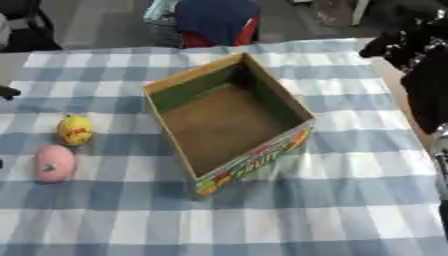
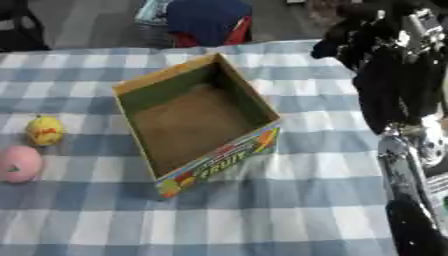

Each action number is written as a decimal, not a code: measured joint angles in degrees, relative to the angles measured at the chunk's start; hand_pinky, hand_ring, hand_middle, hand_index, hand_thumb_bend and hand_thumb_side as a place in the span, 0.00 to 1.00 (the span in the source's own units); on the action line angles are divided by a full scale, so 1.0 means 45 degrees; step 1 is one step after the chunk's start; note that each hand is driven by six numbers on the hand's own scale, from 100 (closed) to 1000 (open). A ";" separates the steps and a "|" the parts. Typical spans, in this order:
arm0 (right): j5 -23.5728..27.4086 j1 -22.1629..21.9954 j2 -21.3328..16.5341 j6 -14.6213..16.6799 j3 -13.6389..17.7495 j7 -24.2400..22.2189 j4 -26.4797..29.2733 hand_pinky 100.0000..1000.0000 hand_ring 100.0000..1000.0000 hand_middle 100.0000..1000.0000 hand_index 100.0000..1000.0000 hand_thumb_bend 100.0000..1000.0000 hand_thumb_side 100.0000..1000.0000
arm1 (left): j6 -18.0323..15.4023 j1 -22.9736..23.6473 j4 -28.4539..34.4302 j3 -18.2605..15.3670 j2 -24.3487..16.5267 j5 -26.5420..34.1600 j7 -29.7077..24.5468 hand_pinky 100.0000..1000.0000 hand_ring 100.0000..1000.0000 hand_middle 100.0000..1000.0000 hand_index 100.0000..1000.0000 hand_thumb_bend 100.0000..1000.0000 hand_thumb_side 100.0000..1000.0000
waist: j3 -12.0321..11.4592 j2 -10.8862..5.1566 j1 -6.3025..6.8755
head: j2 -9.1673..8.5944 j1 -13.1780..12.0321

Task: Pick up objects on the table and place them in the box.

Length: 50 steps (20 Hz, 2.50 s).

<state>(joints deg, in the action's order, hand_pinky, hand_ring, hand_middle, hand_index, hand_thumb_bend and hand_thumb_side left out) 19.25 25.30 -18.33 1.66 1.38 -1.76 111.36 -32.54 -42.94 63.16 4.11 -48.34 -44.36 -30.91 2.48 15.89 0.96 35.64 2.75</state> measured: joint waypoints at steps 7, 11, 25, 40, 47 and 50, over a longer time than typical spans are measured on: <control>0.0000 -0.0024 0.0000 -0.0030 0.0000 -0.0030 0.0000 0.56 0.51 0.47 0.69 0.00 1.00 | 0.0797 -0.0003 0.0270 0.0187 0.0153 0.2064 -0.0798 0.44 0.78 0.68 0.99 0.82 0.40 | 0.0006 0.0007 0.0010 | -0.0012 0.0030; 0.0000 -0.0028 0.0000 -0.0046 -0.0001 -0.0046 -0.0001 0.56 0.51 0.47 0.69 0.00 1.00 | 0.1409 -0.0066 0.0269 0.0395 0.0302 0.2894 -0.1410 0.38 0.73 0.62 0.99 0.80 0.35 | 0.0018 0.0012 0.0017 | -0.0015 0.0028; 0.0000 -0.0035 0.0000 -0.0079 -0.0002 -0.0079 -0.0002 0.56 0.51 0.47 0.69 0.00 1.00 | 0.2302 -0.0213 0.0508 0.0907 0.0572 0.2992 -0.2303 0.33 0.67 0.59 0.91 0.64 0.24 | 0.0043 0.0012 0.0037 | -0.0017 0.0015; 0.0000 -0.0040 0.0001 -0.0110 -0.0004 -0.0103 -0.0002 0.57 0.52 0.47 0.69 0.00 1.00 | 0.2700 0.0026 0.1165 0.1653 0.0883 0.3345 -0.2702 0.29 0.63 0.55 0.79 0.63 0.24 | -0.0002 0.0042 0.0071 | -0.0016 0.0015; 0.0000 -0.0040 0.0001 -0.0135 -0.0006 -0.0126 -0.0003 0.57 0.52 0.47 0.69 0.00 1.00 | 0.2698 0.0254 0.1618 0.2122 0.0883 0.3650 -0.2700 0.27 0.62 0.53 0.77 0.62 0.24 | -0.0002 0.0066 0.0069 | -0.0014 0.0002; 0.0000 -0.0039 0.0002 -0.0135 -0.0006 -0.0127 -0.0003 0.57 0.52 0.47 0.69 0.00 1.00 | 0.2696 0.0279 0.1694 0.2312 0.0883 0.3781 -0.2697 0.24 0.60 0.52 0.76 0.60 0.23 | -0.0001 0.0068 0.0066 | -0.0014 -0.0015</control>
<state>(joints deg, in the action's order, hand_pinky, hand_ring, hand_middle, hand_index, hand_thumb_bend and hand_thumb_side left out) 19.25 25.13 -18.32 1.05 1.36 -2.33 111.35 -20.41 -41.69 70.78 14.51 -44.37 -27.35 -43.05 2.48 16.20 1.26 35.58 2.68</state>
